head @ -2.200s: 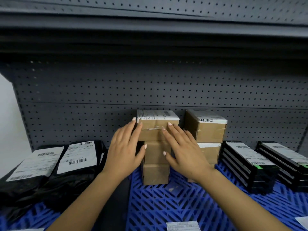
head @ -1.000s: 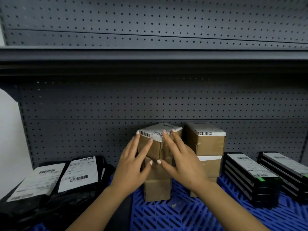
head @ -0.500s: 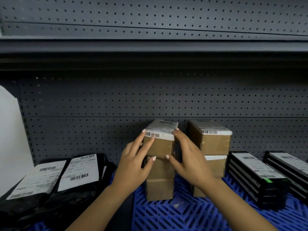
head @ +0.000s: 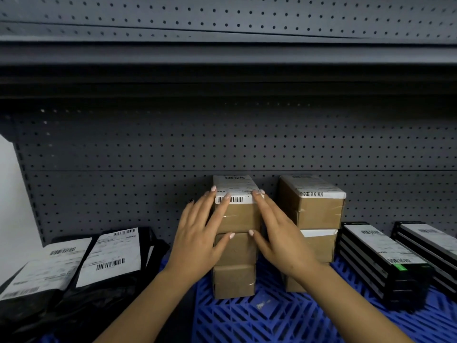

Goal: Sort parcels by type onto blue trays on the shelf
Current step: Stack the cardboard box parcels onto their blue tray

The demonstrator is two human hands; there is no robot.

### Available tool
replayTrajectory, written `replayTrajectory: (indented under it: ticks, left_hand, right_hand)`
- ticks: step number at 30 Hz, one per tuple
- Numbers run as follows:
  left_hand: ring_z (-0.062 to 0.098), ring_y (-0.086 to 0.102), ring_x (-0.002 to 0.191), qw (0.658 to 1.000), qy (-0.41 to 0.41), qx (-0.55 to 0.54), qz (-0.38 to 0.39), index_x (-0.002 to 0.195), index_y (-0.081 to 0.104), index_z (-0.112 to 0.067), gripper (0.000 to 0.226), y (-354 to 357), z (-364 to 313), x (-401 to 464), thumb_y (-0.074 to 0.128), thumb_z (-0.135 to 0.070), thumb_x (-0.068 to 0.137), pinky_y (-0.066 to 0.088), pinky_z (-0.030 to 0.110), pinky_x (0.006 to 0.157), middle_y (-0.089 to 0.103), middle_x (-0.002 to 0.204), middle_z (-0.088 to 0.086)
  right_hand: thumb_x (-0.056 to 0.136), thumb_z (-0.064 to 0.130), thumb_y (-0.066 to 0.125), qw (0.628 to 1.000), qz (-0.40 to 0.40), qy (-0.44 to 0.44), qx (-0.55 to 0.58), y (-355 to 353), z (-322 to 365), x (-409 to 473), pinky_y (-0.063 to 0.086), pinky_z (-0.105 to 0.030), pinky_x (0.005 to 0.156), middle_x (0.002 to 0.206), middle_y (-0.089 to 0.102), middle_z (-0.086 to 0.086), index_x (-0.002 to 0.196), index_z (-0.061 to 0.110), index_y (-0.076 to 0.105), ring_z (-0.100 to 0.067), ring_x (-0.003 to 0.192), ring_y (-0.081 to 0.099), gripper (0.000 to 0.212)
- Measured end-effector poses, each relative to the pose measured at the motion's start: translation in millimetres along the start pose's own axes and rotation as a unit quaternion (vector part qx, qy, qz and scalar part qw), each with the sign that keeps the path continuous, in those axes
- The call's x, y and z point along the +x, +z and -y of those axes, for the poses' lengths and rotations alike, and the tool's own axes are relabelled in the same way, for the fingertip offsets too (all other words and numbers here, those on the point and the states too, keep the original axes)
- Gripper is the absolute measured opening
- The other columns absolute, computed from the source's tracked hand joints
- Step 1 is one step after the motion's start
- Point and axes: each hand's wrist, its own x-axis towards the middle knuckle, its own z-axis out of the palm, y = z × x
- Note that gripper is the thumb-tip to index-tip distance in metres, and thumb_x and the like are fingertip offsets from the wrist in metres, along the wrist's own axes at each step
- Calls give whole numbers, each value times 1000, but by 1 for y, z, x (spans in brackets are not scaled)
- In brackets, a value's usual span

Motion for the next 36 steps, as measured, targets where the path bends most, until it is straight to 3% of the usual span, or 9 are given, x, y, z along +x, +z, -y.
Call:
replayTrajectory:
  ticks: [5,9,15,21,27,32,36]
  left_hand:
    - [20,29,138,1000,-9,-23,7,150,20,-24,73,-3,3,0,52,-49,89,28,47,111,21,156,4]
    - [16,25,140,999,-8,-44,5,149,19,-28,72,-7,6,1,54,-46,89,21,36,113,18,156,-1]
    - [19,30,136,998,-19,-58,-4,150,14,-31,80,-4,3,0,61,-41,86,27,37,109,20,156,2]
    - [19,30,135,997,-25,-75,7,150,6,-36,81,-4,2,-1,59,-41,89,26,33,106,12,157,-3]
    - [22,30,136,997,-37,-56,23,148,15,-31,79,-10,-3,1,64,-37,87,29,40,110,20,156,4]
    - [23,20,141,997,-38,-64,22,147,18,-31,78,-21,-14,2,67,-27,87,21,40,112,16,157,6]
    - [22,18,142,999,-32,-33,26,150,15,-24,82,-25,-25,-3,67,-25,87,24,43,113,15,157,7]
  right_hand:
    - [90,39,59,999,-8,12,-30,6,5,1,26,-30,113,156,17,-4,151,26,1,-17,143,19,86]
    - [88,39,61,997,-28,13,-64,8,9,1,27,-33,111,155,20,-8,151,21,6,-21,141,25,85]
    - [89,35,59,997,-29,36,-65,15,10,1,32,-36,110,156,19,-8,151,25,1,-21,141,24,86]
    - [92,38,55,995,-11,42,-89,12,9,-1,26,-41,114,157,16,-6,151,27,-1,-20,143,17,82]
    - [90,31,60,991,-3,62,-122,8,16,-3,26,-45,114,156,16,-12,150,26,-2,-28,143,20,87]
    - [90,28,61,992,5,49,-119,-3,21,-17,21,-43,112,157,9,-14,150,24,-2,-30,143,17,87]
    - [91,29,59,994,1,23,-110,-17,16,-32,16,-40,113,158,5,-12,151,21,1,-28,144,11,84]
